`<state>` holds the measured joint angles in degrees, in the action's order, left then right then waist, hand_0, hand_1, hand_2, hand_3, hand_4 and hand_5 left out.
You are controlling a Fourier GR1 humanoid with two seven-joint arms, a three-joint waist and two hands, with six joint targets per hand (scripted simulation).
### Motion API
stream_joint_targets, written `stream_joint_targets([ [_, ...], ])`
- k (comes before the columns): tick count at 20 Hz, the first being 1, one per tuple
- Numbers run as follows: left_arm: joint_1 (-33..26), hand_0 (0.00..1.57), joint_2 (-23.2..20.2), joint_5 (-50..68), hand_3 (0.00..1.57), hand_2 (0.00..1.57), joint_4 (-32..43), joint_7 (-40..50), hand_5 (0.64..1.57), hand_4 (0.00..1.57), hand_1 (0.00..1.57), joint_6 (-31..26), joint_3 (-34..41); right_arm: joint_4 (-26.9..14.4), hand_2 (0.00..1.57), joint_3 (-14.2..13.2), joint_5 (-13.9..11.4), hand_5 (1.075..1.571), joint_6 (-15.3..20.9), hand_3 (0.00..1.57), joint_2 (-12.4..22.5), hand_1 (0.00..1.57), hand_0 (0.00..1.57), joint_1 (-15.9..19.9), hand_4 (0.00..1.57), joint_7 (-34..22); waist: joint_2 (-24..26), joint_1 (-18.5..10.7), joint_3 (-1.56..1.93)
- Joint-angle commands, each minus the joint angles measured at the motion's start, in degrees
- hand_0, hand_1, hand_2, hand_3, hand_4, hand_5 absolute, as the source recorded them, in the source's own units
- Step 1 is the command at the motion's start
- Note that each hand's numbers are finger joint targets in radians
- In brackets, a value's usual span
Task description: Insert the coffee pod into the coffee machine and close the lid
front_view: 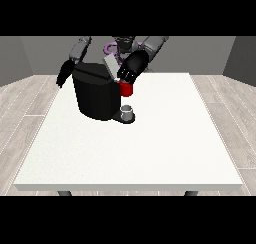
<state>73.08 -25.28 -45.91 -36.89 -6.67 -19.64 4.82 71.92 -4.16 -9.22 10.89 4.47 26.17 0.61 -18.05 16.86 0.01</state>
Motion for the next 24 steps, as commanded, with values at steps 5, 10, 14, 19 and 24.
stream_joint_targets([
  [5, -3.9, 1.17, -2.43, -3.33, 1.02, 1.17, 1.4, -4.67, 1.571, 0.0, 1.17, 3.38, -1.72, 2.25, 0.0, 0.8, 0.3, 1.571, -0.94, 0.0, -0.01, 0.0, 0.0, -2.08, 0.0, -0.62, -0.26, 0.71, -0.01],
  [10, 0.53, 1.11, -1.22, -2.07, 0.97, 1.13, 1.94, -2.86, 1.571, 0.0, 1.11, 4.25, 0.57, 1.9, 0.0, 1.78, -1.06, 1.571, 0.47, 0.0, -0.97, 0.0, 0.0, 0.85, 0.0, -1.71, -2.54, 1.77, 0.0],
  [14, 0.76, 1.21, -1.52, -1.35, 0.96, 1.18, 1.17, -4.76, 1.571, 0.0, 1.21, 5.16, 1.58, 1.31, 0.0, 0.57, -0.01, 1.571, -0.69, 0.0, 0.31, 0.0, 0.0, 0.64, 0.08, -0.15, -3.0, 1.68, 0.01],
  [19, 1.44, 1.21, -4.1, -2.15, 0.97, 1.19, 1.96, -6.84, 1.571, 0.0, 1.21, 5.68, 1.97, 2.13, 0.0, -0.15, -0.55, 1.571, -0.8, 0.0, 2.25, 0.0, 0.0, 3.32, 0.0, -2.63, -4.86, 2.49, -0.02],
  [24, 0.96, 1.22, -5.9, -3.54, 0.89, 1.17, 1.3, -9.03, 1.571, 0.0, 1.22, 6.79, 1.33, 2.24, 0.0, 1.16, -0.54, 1.571, -2.44, 0.0, 2.07, 0.0, 0.0, 0.82, 0.22, -0.87, -4.63, 2.94, 0.0],
])
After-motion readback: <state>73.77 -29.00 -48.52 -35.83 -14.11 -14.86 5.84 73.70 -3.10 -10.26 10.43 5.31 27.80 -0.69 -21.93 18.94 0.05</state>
